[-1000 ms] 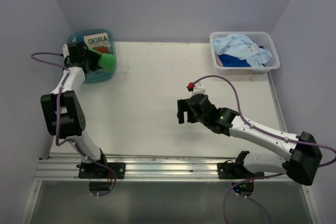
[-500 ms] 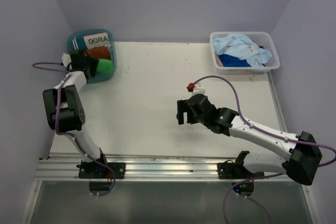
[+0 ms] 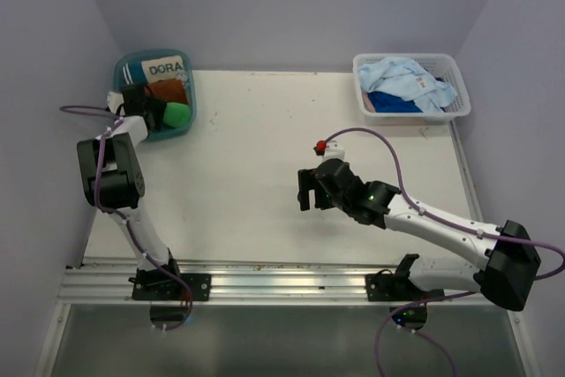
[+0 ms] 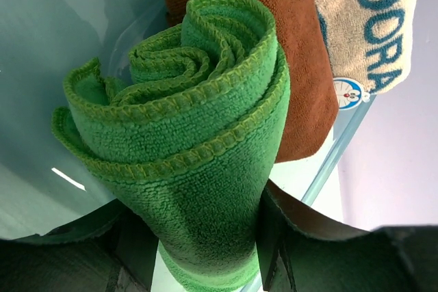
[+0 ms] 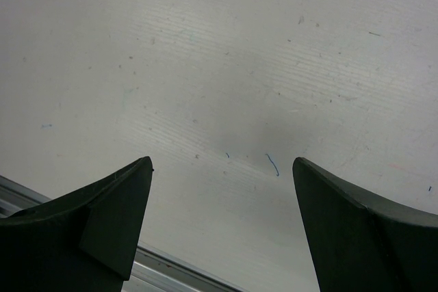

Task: Roll the towels
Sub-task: Place the rolled towel into the container

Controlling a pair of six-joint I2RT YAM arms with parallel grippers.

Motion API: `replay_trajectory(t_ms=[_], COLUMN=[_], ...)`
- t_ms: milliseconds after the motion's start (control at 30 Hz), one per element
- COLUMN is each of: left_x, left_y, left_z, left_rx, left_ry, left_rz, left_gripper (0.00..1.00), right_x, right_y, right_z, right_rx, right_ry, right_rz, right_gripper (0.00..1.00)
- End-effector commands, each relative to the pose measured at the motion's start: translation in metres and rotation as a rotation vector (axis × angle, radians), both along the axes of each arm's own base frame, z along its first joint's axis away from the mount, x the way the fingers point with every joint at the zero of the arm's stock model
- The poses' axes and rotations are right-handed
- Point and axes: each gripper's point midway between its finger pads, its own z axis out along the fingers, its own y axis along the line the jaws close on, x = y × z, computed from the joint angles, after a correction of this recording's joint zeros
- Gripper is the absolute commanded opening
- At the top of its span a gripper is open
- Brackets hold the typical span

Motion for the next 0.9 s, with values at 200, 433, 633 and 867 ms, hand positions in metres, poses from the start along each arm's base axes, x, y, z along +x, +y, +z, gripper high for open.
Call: replay_trajectory(t_ms=[200,433,633,867], left_x=[0.002,0.003,0.007,0.002], left_y=[0.003,-0.001,-0.004,-0.012], left_z=[0.007,0.018,0.039,0.055], left_rx=[-0.042,-0.066,-0.084,-0.134], left_ry=[0.016,0.042,0.055,0.1], left_rz=[0.002,-0.017,-0.028,-0.051], left_gripper=[0.79,0.82,0.82,0.82], right_x=[0.007,0.008,0.008,0.009], right_y=[0.007,0.009,0.009,0.01], right_z=[0.015,0.014,0.015,0.016], right_rx=[0.022,0.016,0.017,0.02], right_ry=[-0.012,-0.013,-0.018,-0.023], right_rz=[-0.015,-0.006,-0.005,0.0], right_gripper=[0.87,0.87,0.87,0.87])
